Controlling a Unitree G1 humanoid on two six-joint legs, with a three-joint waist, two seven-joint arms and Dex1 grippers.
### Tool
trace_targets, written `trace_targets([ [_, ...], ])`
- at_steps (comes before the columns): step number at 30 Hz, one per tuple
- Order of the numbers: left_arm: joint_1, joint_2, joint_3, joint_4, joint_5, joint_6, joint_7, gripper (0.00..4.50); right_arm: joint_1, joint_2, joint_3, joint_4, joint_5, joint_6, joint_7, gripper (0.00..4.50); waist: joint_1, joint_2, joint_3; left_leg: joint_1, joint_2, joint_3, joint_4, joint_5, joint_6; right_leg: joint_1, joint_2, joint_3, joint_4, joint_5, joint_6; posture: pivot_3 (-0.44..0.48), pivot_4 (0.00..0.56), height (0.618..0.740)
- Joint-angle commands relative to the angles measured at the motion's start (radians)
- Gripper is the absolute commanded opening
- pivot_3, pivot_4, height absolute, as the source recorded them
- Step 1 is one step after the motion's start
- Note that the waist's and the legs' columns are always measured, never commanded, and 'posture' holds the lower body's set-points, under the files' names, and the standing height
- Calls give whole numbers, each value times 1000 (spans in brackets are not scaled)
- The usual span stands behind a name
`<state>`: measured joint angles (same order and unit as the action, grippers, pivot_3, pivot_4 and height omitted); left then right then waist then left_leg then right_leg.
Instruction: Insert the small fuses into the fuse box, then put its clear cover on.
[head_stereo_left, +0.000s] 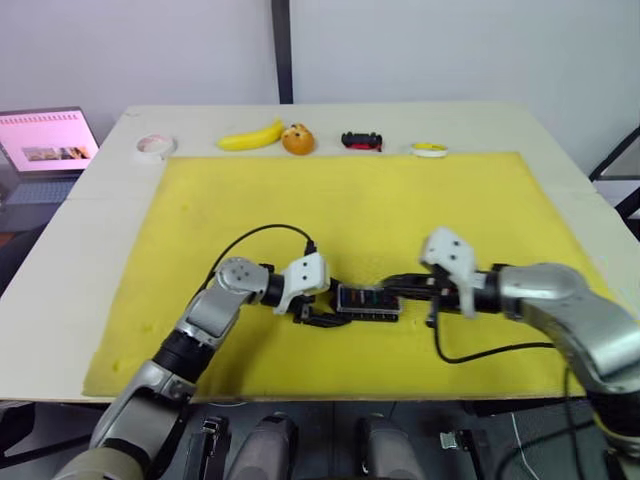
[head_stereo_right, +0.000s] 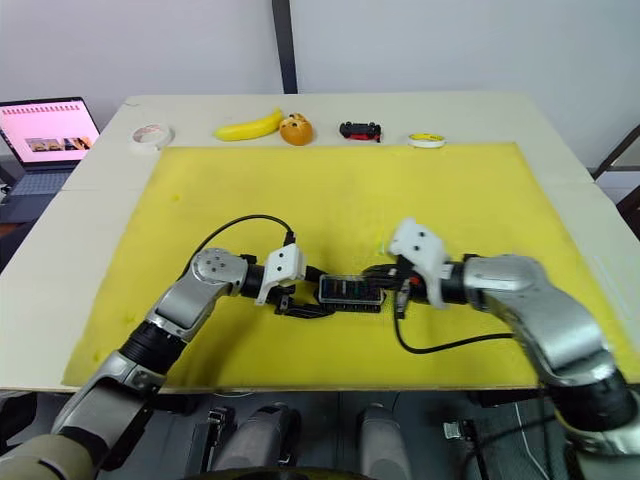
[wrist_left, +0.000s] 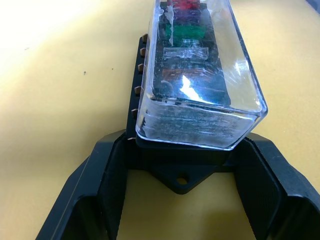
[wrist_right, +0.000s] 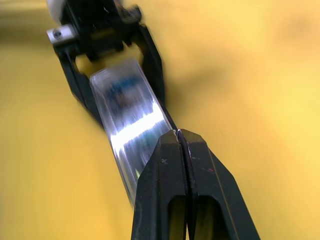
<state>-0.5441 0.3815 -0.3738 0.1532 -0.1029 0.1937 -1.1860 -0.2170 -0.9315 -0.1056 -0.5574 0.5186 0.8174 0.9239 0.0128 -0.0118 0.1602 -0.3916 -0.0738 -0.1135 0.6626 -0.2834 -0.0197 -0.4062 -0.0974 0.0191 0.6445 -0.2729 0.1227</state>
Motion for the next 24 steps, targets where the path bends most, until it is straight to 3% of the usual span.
trace_targets([
  [1,13,7,3,-20,-15,27,-2,2531,75,-74,-183,-55,57,-20,82,853,-1,0,0,0,0,0,0,0,0,0,0,0,0,0,0,0,150,740],
  [2,14,10,9,-21,-21,36,-3,2531,105,-95,-228,-60,72,-18,107,1400,0,0,0,0,0,0,0,0,0,0,0,0,0,0,0,0,150,740],
  [6,31,54,47,-61,-55,87,-10,4493,175,-143,-372,-71,142,1,173,3457,-4,0,1,0,1,1,0,0,0,0,0,0,0,0,0,0,150,740],
  [8,58,125,101,-111,-93,128,-25,4500,194,-165,-436,-66,168,19,197,4461,-6,1,3,1,1,1,0,0,1,0,0,0,0,0,0,0,150,740],
  [13,157,368,301,-290,-275,237,-134,4500,262,-206,-562,-18,184,22,276,4461,-11,3,7,1,2,1,-2,0,1,-1,1,1,0,0,0,0,150,740],
  [17,272,616,541,-418,-457,404,-244,4500,322,-227,-658,22,186,23,352,4461,-4,2,14,0,2,2,-1,0,1,-1,-1,1,-1,0,0,0,150,740],
  [21,390,730,693,-496,-535,483,-261,4500,371,-246,-706,67,162,1,418,4461,3,7,15,0,1,2,-1,-1,2,2,-4,0,-5,0,0,0,150,740],
  [24,458,765,763,-529,-560,504,-263,4500,383,-261,-710,95,151,-14,443,4461,0,9,17,0,2,2,-1,-2,2,3,-5,0,-7,0,-1,0,150,740],
])
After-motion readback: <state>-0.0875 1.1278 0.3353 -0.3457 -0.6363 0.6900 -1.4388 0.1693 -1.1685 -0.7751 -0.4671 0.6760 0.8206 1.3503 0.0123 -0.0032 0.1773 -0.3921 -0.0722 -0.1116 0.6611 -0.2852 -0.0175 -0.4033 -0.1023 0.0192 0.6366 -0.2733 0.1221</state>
